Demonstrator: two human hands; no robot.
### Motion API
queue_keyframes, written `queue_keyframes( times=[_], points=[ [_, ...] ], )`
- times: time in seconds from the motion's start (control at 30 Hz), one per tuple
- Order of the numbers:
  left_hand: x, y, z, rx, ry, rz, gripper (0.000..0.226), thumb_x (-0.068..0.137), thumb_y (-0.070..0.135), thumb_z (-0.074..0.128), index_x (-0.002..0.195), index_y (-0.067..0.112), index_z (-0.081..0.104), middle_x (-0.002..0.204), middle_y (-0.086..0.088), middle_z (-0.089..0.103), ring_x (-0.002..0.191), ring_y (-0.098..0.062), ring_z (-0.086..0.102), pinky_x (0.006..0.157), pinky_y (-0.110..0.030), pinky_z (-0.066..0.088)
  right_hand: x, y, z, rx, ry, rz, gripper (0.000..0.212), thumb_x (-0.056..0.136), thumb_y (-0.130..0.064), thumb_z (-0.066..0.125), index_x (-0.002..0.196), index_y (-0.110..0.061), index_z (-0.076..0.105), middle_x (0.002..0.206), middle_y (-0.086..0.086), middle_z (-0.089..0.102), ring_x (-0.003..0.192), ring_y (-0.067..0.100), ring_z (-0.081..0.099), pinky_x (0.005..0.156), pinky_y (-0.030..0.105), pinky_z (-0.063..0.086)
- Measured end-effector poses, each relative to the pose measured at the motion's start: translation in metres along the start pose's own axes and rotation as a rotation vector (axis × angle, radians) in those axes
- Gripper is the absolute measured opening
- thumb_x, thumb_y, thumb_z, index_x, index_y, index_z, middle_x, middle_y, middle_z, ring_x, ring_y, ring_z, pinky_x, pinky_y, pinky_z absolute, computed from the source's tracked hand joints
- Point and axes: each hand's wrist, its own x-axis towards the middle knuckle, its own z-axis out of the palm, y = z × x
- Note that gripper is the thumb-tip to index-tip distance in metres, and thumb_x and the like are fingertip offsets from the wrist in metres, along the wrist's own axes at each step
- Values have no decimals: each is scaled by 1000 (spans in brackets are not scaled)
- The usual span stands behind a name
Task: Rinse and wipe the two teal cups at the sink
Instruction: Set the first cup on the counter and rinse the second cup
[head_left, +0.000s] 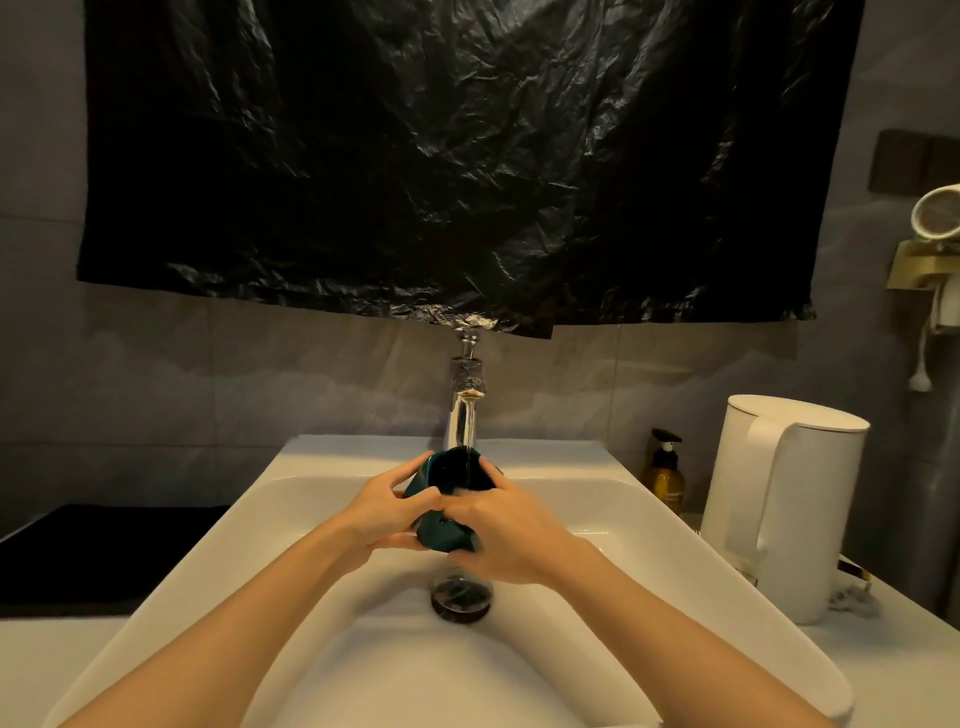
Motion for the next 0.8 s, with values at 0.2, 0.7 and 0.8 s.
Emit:
queue_keyframes(
  times=[0.2,0.7,0.8],
  points=[
    [1,1,2,10,57,11,61,87,10,63,140,31,42,129,-13,54,109,-34,59,78,-47,57,1,0,-3,-180,-3,53,48,89,-37,58,131,-14,55,123,4,65,121,25,53,118,33,1],
    [-3,6,2,58,157,130,69,83,3,66,141,30,41,132,-5,50,110,-23,52,71,-32,57,2,-5,-1,72,1,186,30,90,-7,58,118,-16,65,117,5,67,123,27,51,119,39,16],
    [-2,6,2,11,151,112,68,83,3,66,140,32,42,130,-6,52,112,-27,54,76,-38,57,1,-4,-3,-147,-10,145,26,92,-10,55,115,-13,65,113,5,68,117,24,55,119,36,9]
  ],
)
